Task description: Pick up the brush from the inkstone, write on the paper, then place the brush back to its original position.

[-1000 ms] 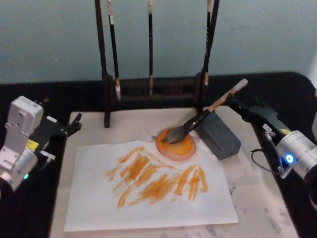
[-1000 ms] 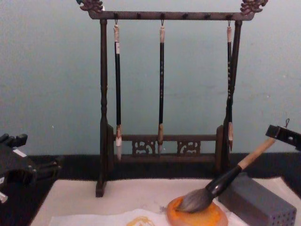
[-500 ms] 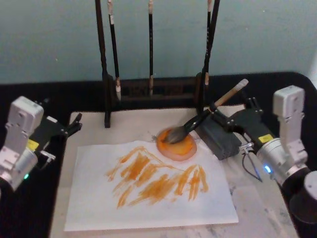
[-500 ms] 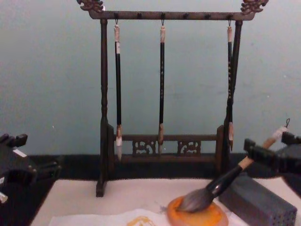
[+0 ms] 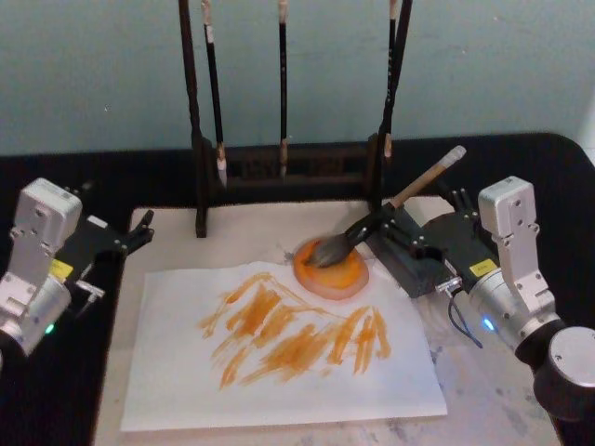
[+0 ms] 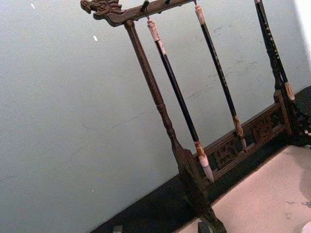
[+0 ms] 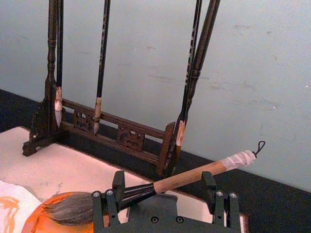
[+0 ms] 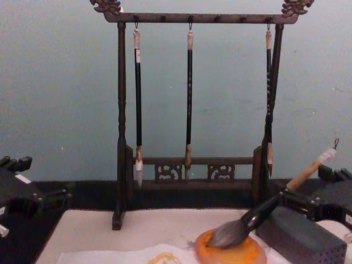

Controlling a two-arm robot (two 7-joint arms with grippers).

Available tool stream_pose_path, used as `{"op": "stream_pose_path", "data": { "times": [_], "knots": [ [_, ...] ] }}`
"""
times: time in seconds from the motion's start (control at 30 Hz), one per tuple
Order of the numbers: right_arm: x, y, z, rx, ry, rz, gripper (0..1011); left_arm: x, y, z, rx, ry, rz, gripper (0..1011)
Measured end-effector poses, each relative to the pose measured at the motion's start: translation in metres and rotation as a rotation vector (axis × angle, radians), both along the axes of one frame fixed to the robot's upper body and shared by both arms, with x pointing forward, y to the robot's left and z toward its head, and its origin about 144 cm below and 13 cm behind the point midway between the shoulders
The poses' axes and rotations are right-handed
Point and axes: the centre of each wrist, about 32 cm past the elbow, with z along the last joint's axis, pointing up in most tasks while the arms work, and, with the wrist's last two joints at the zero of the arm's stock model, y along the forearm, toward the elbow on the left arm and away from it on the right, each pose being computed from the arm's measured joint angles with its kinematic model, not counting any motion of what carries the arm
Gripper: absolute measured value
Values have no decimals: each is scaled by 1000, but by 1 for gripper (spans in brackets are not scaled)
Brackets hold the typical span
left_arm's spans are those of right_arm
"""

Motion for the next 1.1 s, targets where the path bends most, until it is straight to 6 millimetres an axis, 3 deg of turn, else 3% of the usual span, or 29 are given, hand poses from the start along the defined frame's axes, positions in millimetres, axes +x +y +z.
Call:
{"op": "stream_pose_path", "data": {
  "times": [1.1],
  "knots": [
    [0,-1,2,11,4,2,1000,0,0,0,0,0,0,1001]
  ]
}}
